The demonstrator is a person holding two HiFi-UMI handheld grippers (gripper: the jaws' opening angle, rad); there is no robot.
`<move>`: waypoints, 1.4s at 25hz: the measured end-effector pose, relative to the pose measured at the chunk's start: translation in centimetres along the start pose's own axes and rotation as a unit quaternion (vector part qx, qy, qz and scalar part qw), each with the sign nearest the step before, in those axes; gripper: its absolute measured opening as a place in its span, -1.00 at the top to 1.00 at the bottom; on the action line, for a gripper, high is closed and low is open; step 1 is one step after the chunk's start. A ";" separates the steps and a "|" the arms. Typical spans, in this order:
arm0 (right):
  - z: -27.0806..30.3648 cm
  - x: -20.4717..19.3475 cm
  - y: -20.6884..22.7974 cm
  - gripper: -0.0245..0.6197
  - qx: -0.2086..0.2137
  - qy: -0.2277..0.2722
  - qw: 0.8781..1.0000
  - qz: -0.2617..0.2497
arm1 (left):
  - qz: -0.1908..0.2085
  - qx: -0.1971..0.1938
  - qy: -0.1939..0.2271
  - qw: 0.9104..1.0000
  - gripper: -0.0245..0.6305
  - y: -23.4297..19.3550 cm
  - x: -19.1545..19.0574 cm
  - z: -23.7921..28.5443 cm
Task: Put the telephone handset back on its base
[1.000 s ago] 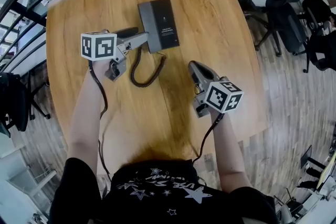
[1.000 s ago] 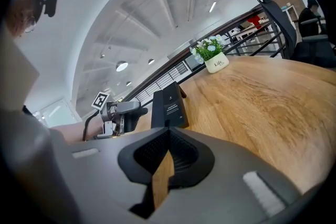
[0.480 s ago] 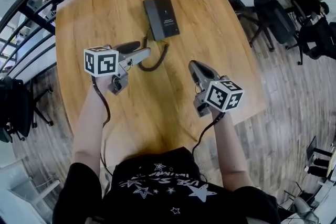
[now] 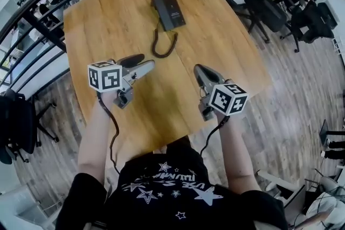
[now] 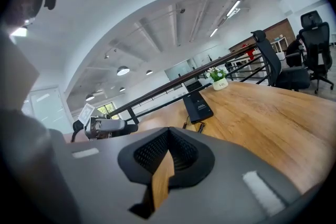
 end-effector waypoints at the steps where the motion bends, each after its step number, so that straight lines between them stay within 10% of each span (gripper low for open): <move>1: -0.5 -0.4 -0.9 0.93 -0.002 0.004 1.000 -0.002 | 0.002 -0.004 0.003 1.000 0.07 0.7 -0.3 -1.0; 13: -5.0 -4.3 -10.1 0.93 -0.025 0.043 0.999 -0.019 | 0.042 -0.042 -0.010 0.998 0.10 7.1 -6.8 -11.0; 35: -11.6 -14.3 -18.1 0.93 -0.037 0.020 0.999 -0.032 | 0.138 0.068 0.014 0.988 0.53 12.5 -14.6 -19.6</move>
Point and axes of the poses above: the fingertips, and each gripper's own axes: z forward along the fingers, y to its right, x out of its top, the point moved 4 cm from there along -z, backward along the fingers, and after that the axes turned 4 degrees about z, right-handed, at the moved point
